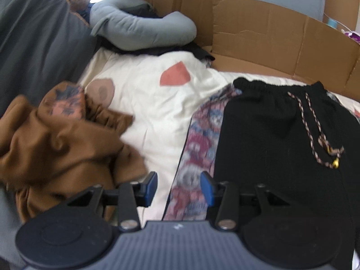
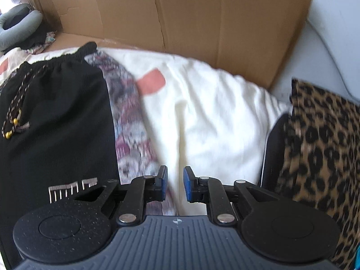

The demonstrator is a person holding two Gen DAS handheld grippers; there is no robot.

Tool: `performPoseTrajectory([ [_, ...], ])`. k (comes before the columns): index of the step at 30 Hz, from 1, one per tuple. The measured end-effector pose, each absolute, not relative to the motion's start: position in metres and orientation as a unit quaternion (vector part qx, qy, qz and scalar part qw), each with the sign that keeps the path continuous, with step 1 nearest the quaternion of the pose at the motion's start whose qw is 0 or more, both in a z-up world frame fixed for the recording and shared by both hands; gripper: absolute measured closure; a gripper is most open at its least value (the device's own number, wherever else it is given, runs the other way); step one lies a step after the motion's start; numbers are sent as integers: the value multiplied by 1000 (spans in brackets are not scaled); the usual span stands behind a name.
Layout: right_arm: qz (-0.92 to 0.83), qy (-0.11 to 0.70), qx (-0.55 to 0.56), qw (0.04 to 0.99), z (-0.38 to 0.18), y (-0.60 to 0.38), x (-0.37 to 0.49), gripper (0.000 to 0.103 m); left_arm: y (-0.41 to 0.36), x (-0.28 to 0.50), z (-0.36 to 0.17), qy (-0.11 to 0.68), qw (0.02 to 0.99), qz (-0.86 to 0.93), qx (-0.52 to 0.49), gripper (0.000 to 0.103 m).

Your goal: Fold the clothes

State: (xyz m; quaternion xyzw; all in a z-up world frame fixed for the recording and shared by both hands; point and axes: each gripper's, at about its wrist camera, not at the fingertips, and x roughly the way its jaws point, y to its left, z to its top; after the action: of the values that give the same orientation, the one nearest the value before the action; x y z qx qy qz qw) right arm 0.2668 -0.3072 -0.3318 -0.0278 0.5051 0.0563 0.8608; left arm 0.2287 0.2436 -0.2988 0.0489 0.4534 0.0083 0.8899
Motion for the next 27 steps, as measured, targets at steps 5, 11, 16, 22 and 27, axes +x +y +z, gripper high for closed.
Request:
performPoseTrajectory([
  [5,70,515,-38,854,-346,-306,243,85,257,204,-319,473,880,19,44,58],
  [11,63,522,-41,850,-358,-314,225,85,273,188,-353,503,862,40,43,62],
  [16,46,531,-45,845,-358,-323,211,87,283,178,-360,514,854,55,55,66],
  [22,42,546,-67,834,-360,-331,186,88,289,164,-358,527,845,56,76,68],
  [27,30,558,-97,824,-354,-335,175,88,298,150,-355,544,831,79,82,86],
])
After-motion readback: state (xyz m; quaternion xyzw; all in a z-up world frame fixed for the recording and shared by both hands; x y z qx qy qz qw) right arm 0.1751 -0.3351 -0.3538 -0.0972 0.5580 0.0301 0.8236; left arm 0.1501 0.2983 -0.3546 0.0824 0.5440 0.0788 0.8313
